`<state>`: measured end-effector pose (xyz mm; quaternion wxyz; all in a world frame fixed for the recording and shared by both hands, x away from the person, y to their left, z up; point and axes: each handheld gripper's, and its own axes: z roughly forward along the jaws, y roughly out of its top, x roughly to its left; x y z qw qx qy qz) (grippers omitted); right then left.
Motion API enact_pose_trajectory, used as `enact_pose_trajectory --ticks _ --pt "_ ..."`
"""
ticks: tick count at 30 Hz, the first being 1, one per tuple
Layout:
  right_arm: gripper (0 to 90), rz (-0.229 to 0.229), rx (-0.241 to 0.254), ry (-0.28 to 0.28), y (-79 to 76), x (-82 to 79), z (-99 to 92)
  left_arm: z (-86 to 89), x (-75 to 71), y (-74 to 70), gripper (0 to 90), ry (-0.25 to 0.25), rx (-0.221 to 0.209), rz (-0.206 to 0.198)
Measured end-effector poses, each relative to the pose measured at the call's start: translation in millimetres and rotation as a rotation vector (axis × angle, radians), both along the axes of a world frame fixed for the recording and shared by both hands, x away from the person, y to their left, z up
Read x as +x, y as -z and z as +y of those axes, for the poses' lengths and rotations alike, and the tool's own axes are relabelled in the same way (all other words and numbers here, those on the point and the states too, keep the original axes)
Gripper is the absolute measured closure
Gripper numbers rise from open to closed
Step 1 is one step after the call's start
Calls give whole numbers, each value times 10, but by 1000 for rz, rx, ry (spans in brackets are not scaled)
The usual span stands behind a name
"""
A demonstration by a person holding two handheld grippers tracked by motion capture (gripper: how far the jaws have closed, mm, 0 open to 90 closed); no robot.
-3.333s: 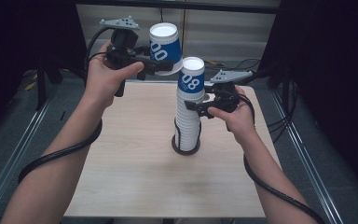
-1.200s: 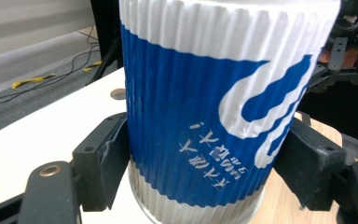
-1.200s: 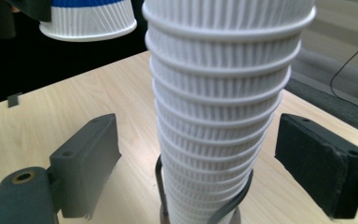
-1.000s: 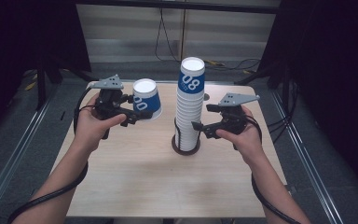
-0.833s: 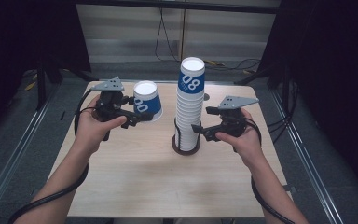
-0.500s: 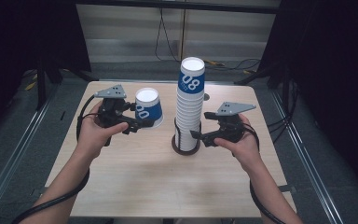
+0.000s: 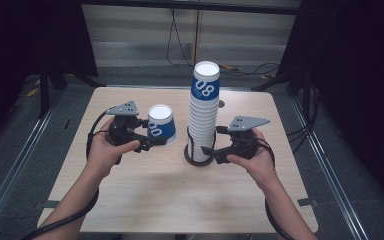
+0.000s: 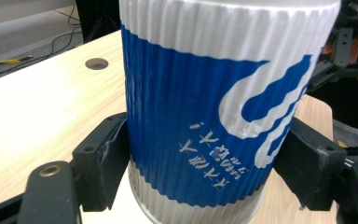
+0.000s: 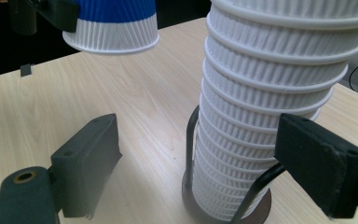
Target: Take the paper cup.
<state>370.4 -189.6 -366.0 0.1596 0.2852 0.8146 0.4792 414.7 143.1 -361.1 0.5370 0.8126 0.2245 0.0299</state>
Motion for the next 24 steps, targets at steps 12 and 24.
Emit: enact_pose_trajectory --ticks 12,24 --pt "134 3 -9 -18 70 -40 31 -80 -73 210 237 23 13 20" --pt "134 14 1 -31 119 -57 69 -114 -125 362 237 32 30 22"
